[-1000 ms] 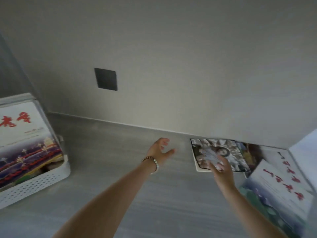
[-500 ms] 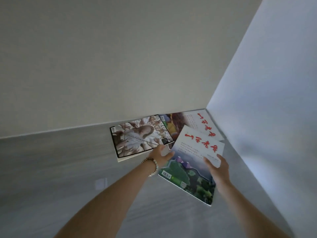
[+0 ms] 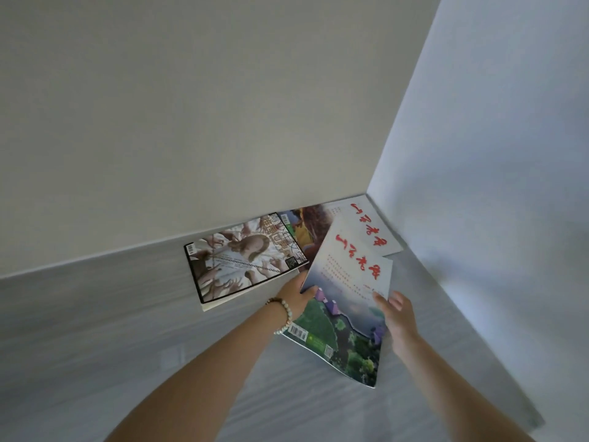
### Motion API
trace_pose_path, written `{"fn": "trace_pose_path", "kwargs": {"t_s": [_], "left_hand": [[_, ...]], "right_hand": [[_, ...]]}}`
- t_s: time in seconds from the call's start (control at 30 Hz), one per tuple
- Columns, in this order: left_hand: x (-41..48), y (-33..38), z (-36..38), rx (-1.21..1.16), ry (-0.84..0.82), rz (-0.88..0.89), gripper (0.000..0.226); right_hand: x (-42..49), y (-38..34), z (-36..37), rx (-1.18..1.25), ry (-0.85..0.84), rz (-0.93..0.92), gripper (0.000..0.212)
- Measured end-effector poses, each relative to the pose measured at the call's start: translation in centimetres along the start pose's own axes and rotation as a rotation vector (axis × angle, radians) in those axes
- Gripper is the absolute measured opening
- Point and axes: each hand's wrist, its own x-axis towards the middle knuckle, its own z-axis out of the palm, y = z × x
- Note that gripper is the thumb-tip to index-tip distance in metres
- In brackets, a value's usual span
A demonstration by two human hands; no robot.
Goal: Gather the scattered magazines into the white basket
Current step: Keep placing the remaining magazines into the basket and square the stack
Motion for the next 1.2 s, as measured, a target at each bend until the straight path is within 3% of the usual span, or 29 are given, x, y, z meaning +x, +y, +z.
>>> {"fn": "trace_pose_path", "kwargs": {"t_s": [0.23, 0.37, 0.6, 0.87, 1.0, 1.2], "left_hand": [[-5.3, 0.7, -10.0, -0.177, 0.149, 0.066, 0.033], [-11.3, -1.0, -18.1, -0.246, 0.297, 0.081, 0.035], [-27.7, -7.3, -33.2, -0.294, 0.657, 0.021, 0.036], [-50.4, -16.2, -43.6, -0.109, 1.169, -0.123, 0.026], [-58.7, -20.5, -46.2, -0.106, 1.253, -0.141, 0.03], [-64.1, -26.5, -47.2, -0.088, 1.426, -0.32, 0.028]], "right_hand": [[-4.9, -4.5, 6.8, 0.101, -0.22, 0.032, 0.037], [-9.9, -8.4, 14.3, 0.138, -0.48, -0.072, 0.036], [-24.7, -11.9, 31.4, -0.042, -0.754, -0.276, 0.034], [-45.1, -8.7, 48.6, -0.127, -1.113, -0.579, 0.022], [-52.9, -5.7, 54.7, -0.136, -1.202, -0.767, 0.019], [-57.7, -0.7, 59.3, -0.237, -1.241, -0.942, 0.022]]}}
